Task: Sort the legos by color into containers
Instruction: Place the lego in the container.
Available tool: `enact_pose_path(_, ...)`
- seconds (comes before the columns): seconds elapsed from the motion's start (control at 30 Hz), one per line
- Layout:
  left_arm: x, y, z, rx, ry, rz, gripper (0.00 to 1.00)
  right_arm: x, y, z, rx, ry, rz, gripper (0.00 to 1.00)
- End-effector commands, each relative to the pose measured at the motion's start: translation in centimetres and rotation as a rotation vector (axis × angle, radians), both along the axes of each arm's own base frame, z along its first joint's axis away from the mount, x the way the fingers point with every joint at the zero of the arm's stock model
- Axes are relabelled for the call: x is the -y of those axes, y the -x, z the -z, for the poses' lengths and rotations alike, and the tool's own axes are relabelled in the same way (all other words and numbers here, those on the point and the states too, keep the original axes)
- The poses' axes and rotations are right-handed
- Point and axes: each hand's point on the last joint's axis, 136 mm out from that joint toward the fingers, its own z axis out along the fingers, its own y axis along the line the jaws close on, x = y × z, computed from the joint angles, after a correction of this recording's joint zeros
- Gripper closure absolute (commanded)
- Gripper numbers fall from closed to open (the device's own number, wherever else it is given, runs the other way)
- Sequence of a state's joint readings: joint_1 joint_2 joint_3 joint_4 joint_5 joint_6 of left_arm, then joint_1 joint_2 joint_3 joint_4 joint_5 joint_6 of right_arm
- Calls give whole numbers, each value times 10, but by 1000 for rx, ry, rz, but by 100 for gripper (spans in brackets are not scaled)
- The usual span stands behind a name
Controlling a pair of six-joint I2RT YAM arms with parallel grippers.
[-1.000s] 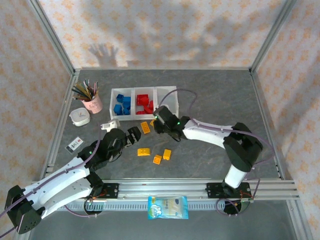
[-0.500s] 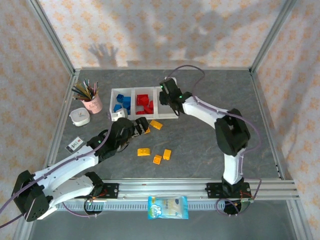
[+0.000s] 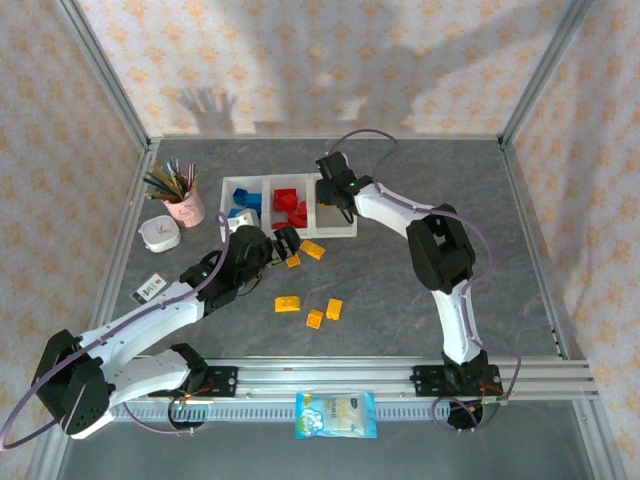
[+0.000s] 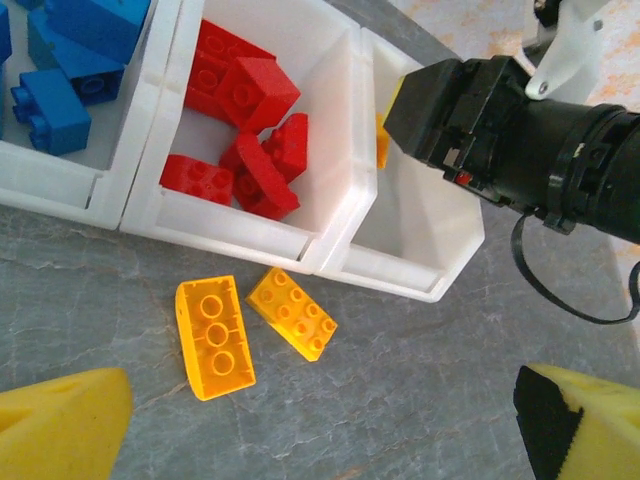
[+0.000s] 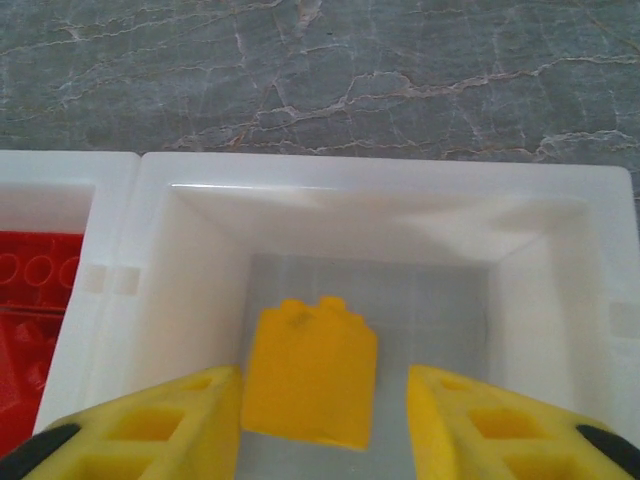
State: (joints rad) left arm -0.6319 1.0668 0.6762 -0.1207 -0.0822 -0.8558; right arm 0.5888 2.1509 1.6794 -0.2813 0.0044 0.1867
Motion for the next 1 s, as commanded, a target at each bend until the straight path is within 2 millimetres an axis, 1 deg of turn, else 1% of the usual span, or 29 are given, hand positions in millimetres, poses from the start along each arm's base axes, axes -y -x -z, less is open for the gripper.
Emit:
enact_pose_path(0.0,3,-8,-19,51,15,12,1,-4,4,-42,50,-39,-27,53)
enact_pose_path(0.07,2,-8,-21,52,18,11,1,-3,12,-52,50,-61,-30,53)
enact_pose_path(0.17,0,-5,-22,55,23,9,1,-3,31,-64,59,-118,-52,50)
enact_pose_path(0.23,-3,-2,-23,56,25,9,1,0,44,-67,55,-129,-51,49)
enact_pose_path(0.33,-9,4,-21,46,18,0,1,-2,68,-63,30,-134,-71,47)
enact_pose_path(0.4,-15,9,-19,37,13,-8,1,-6,88,-59,17,-129,-96,46)
enact_pose_path(0.53,-28,21,-14,25,9,-36,1,-24,126,-48,-16,-129,-167,43)
enact_pose_path(0.6,-35,28,-11,18,6,-50,1,-36,145,-39,-36,-122,-210,41)
enact_pose_path(0.7,-45,37,-6,9,2,-75,1,-51,166,-27,-62,-112,-251,39)
enact_pose_path(0.8,-53,44,-3,1,3,-94,1,-63,181,-11,-81,-97,-274,37)
enact_pose_path(0.9,-59,50,1,-5,8,-110,1,-75,188,4,-99,-73,-289,36)
enact_pose_path(0.97,-62,52,2,-6,13,-117,1,-83,189,10,-101,-59,-298,36)
